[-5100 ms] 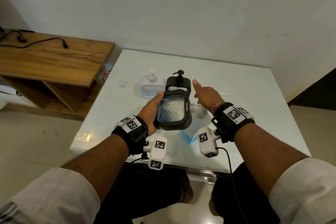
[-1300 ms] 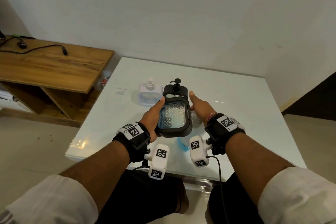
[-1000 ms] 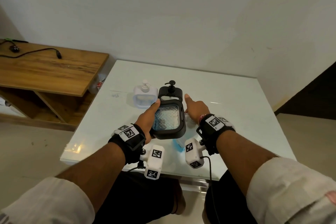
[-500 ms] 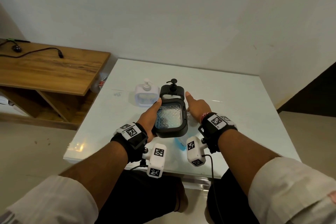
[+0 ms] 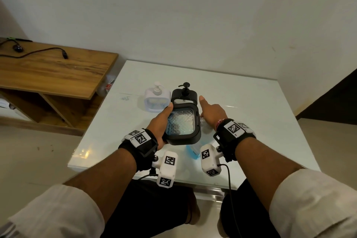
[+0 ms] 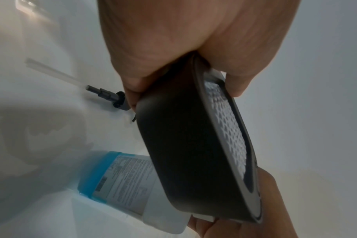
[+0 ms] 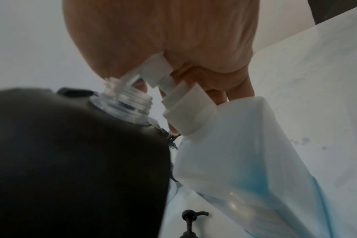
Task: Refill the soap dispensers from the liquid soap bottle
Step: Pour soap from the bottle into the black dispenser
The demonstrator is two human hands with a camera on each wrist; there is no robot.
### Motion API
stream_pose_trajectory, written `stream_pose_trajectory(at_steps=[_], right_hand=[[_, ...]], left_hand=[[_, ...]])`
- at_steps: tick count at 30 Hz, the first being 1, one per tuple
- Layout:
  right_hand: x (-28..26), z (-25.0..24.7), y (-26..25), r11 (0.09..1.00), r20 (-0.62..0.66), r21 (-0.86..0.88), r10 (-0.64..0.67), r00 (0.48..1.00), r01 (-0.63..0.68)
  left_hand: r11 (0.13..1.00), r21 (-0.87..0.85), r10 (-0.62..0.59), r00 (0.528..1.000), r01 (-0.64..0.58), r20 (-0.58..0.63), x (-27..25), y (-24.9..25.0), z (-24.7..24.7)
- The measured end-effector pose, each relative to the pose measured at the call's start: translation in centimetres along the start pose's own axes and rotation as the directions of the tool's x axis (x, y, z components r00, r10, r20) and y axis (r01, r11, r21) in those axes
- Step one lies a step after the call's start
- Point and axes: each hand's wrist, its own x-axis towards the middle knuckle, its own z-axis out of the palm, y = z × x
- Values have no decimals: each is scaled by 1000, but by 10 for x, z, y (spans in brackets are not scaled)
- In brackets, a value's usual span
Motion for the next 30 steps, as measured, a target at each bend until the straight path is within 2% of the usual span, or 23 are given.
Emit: stream_pose_trajectory(at_steps=[6, 14, 20, 27, 30], right_hand=[[-7, -8, -2, 998, 104, 60, -27, 994, 21], [-2, 2, -3, 1000, 35, 15, -3, 999, 2], [-8, -6, 0, 993, 105, 120, -14, 994, 2], [0, 4, 2, 999, -37, 47, -13, 999, 15], [2, 4, 4, 999, -38, 36, -11, 999, 12]], left_hand=[[1000, 19, 0, 1000, 0, 21, 4, -1, 0], [999, 41, -9, 1000, 9, -13, 5, 1, -6], [1000, 23, -9, 1000, 9, 25, 4, 1, -3], [1000, 22, -7, 1000, 7, 5, 10, 0, -9], [1000, 28, -1, 1000, 1, -1, 11, 0, -11]])
